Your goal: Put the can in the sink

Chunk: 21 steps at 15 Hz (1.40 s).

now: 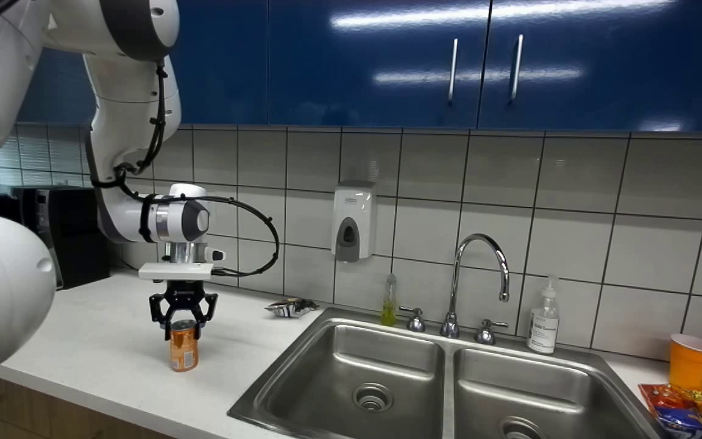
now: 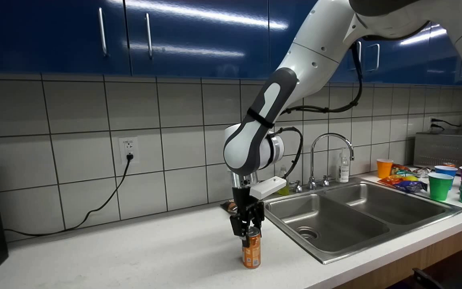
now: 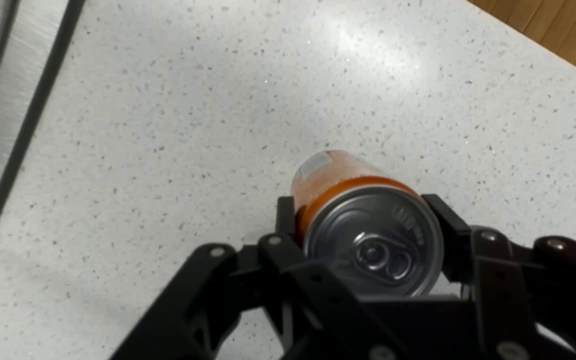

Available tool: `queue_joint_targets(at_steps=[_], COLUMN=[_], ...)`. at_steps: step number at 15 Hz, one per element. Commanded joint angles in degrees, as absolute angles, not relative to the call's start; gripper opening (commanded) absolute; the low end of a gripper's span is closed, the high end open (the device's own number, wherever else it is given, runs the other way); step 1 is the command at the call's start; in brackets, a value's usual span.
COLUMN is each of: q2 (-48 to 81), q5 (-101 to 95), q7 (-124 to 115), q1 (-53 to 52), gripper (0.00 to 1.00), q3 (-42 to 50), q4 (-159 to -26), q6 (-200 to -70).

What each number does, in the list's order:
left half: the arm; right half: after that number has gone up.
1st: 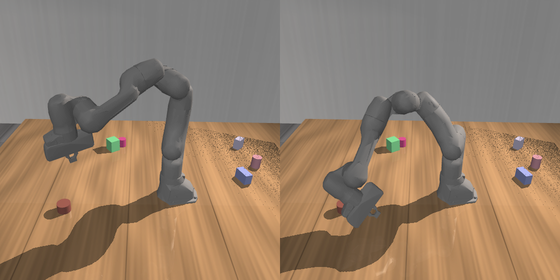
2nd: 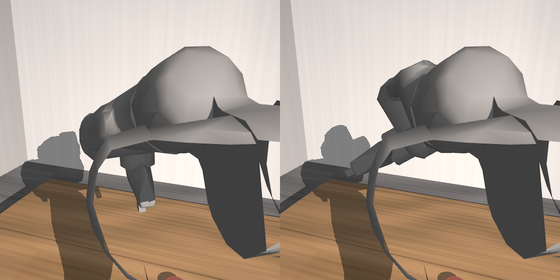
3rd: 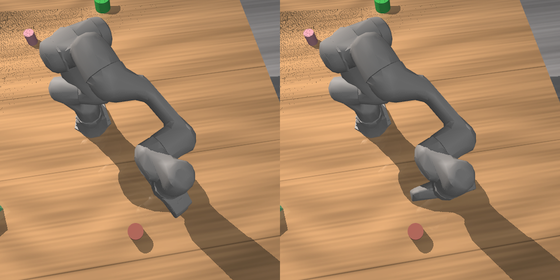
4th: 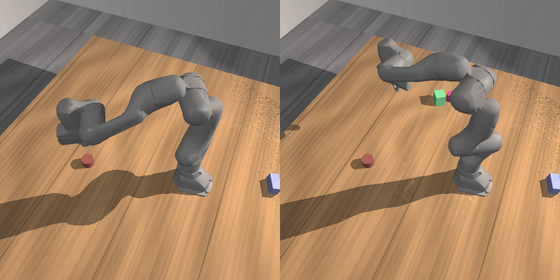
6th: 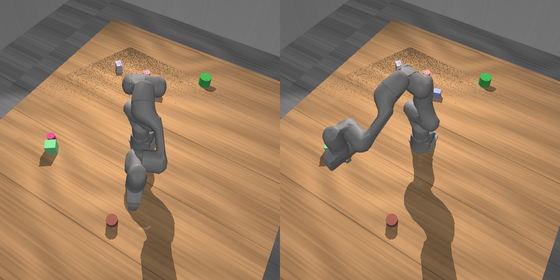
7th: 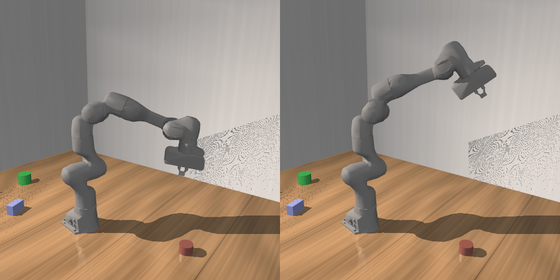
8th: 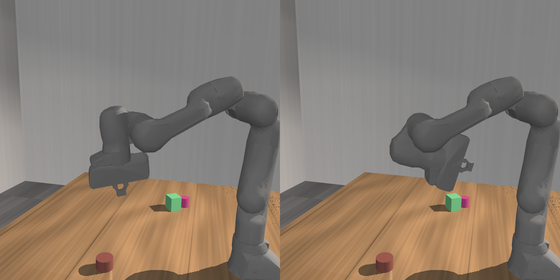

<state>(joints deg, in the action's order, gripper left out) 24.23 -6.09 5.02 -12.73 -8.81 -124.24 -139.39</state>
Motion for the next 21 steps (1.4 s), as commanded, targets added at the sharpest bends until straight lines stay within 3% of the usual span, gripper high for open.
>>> queue_joint_targets(at_steps=[1, 21], q2=[21.93, 8.17], q5=[-6.21, -3.07], q7=[3.24, 2.95], q1=[-12.63, -11.73], gripper=[0.38, 0.38], q3=[-8.89, -9.65], q4=[-125.04, -137.16], q6=[-138.61, -139.02])
